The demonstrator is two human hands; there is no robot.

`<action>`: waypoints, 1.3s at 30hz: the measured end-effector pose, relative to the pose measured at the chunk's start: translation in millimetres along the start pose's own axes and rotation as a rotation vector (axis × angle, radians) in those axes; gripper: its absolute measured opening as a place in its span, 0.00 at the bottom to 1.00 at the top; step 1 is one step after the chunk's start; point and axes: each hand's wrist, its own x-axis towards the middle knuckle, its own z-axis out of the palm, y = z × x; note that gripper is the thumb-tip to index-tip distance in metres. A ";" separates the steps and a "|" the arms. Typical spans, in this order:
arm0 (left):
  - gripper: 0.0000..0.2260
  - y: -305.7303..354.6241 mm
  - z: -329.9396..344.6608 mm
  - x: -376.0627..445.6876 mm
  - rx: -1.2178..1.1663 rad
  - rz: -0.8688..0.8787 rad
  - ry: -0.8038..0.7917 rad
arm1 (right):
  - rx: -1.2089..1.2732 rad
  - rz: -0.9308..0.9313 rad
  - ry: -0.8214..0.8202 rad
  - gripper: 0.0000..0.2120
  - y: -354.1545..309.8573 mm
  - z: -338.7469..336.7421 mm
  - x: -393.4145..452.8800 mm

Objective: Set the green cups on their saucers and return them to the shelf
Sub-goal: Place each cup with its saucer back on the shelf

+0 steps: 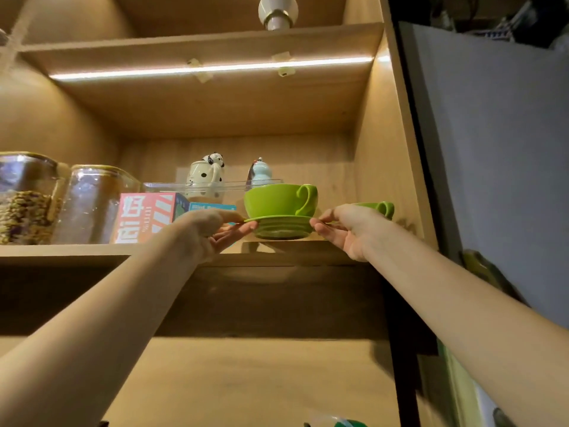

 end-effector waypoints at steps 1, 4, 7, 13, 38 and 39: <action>0.06 -0.5 3.4 1.8 -0.020 -0.013 0.023 | -0.009 0.004 0.009 0.07 1.9 1.8 1.8; 0.05 -4.4 1.1 13.0 -0.026 -0.044 0.088 | -0.062 0.008 0.007 0.07 8.3 5.1 8.2; 0.07 -7.3 0.9 17.9 -0.024 -0.049 0.131 | -0.085 0.008 -0.010 0.06 12.3 5.8 11.2; 0.04 -13.5 -1.6 29.6 -0.068 -0.063 0.157 | -0.190 0.012 -0.018 0.10 16.7 12.6 20.3; 0.23 -53.4 5.3 13.3 1.049 0.683 0.347 | -1.125 -0.799 -0.057 0.22 58.5 -10.0 -27.1; 0.26 -57.2 4.7 14.0 1.081 0.664 0.317 | -1.203 -0.809 -0.086 0.23 62.2 -9.1 -24.7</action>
